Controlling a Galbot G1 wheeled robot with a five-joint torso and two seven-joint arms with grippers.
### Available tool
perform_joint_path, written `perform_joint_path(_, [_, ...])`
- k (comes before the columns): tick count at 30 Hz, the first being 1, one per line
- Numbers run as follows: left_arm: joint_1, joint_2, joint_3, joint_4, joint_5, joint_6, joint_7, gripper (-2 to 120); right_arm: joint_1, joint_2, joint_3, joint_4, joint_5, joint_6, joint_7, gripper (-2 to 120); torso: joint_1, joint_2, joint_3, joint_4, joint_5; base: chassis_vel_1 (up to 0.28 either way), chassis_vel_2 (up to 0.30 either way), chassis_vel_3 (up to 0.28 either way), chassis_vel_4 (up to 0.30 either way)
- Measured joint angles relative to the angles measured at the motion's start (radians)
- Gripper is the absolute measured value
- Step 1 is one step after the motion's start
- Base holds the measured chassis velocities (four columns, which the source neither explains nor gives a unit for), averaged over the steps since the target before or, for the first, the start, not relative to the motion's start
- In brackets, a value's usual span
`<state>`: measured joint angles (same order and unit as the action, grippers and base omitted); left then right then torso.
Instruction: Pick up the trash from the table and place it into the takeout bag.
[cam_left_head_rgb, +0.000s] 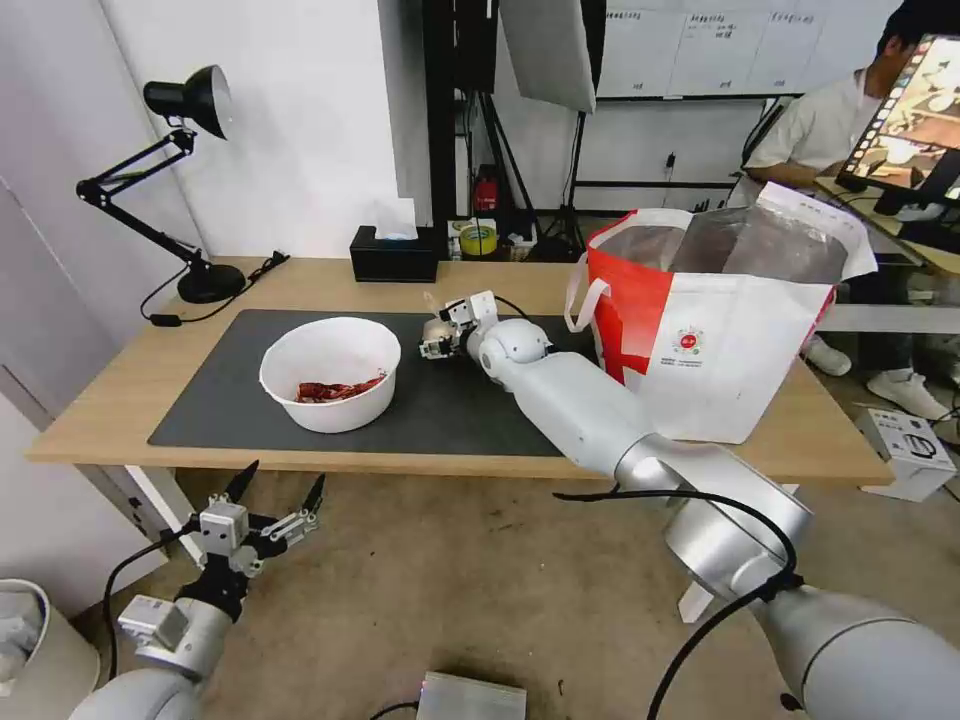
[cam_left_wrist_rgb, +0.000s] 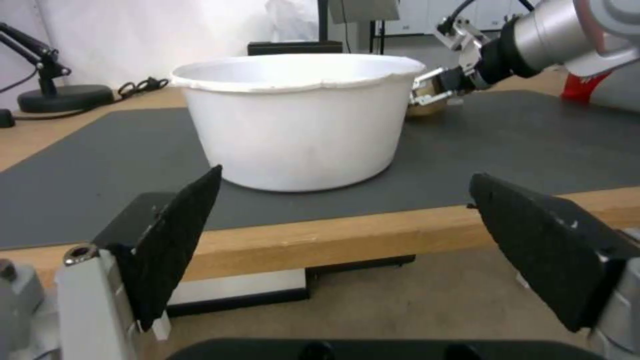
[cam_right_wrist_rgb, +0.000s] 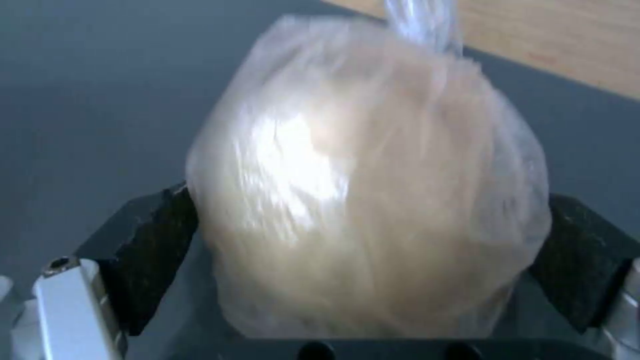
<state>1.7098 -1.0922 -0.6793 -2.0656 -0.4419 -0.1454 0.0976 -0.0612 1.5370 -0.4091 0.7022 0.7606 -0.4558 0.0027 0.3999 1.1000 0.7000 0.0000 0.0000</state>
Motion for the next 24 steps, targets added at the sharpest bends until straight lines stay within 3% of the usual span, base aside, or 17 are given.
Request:
perform_joint_path(2, [0.000, 0.000, 0.000, -0.001, 0.001, 0.000, 0.000, 100, -0.003, -0.003, 0.000, 0.001, 0.000, -0.001, -0.001, 99, 0.000, 0.000, 0.000, -0.0001, 0.0000, 0.000, 0.000, 0.000, 0.000])
perform_joint_path(24, [-0.016, 0.003, 0.028, 0.012, 0.018, -0.003, 0.002, 100, -0.029, -0.075, 0.000, 0.062, -0.003, 0.053, 0.027, 18, 0.000, 0.000, 0.000, -0.0002, 0.0001, 0.000, 0.000, 0.000, 0.000])
